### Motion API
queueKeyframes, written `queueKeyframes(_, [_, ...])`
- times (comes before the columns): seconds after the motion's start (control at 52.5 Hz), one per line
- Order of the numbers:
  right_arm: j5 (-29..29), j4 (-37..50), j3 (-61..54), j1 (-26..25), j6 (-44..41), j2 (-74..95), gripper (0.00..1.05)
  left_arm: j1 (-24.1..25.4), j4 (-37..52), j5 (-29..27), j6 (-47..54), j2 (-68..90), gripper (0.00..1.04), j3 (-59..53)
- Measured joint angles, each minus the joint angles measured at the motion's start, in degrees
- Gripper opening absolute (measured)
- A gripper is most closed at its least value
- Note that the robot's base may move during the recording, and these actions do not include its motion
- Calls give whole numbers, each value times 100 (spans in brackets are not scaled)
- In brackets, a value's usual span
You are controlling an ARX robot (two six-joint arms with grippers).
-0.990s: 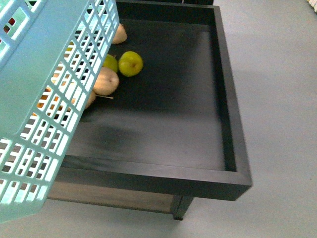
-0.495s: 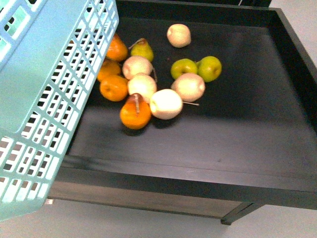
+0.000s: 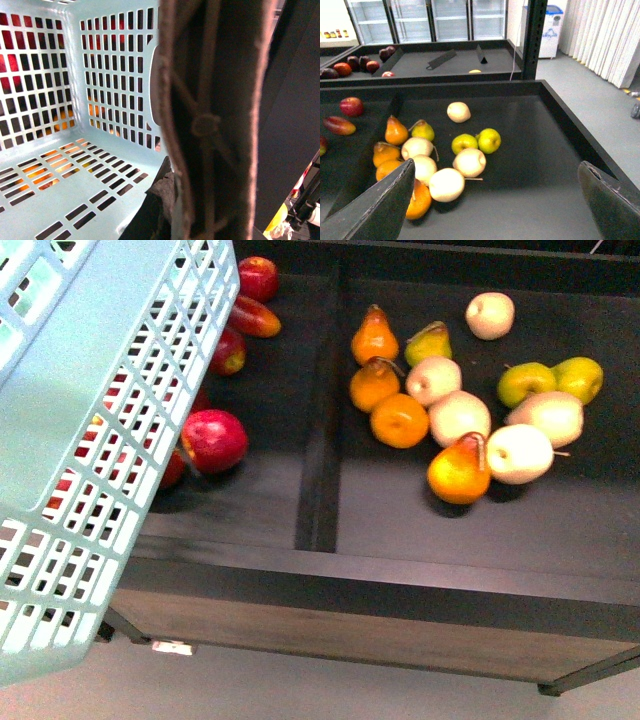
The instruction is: Pick mango and avocado into basket
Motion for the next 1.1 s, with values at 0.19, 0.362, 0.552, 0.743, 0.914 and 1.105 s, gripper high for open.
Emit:
queueKeyframes(0.19, [13,2,0,0,-4,-2,96,0,0,9,-4,0,5,0])
queueKeyframes(0.362, [15,0,0,0,-4,-4,96,0,0,13,-15,0,5,0])
queueKeyframes(0.552, [11,0,0,0,-2,-4,96,4,0,-9,-4,-4,5,0])
queueKeyframes(0.743, [9,0,0,0,-4,-4,96,4,0,9,-7,-4,5,0])
queueKeyframes(0.914, [15,4,0,0,-4,-4,96,4,0,4,-9,-4,5,0])
queueKeyframes(1.105, [-17,2,0,-2,-2,-2,96,11,-2,-15,-2,-4,5,-2])
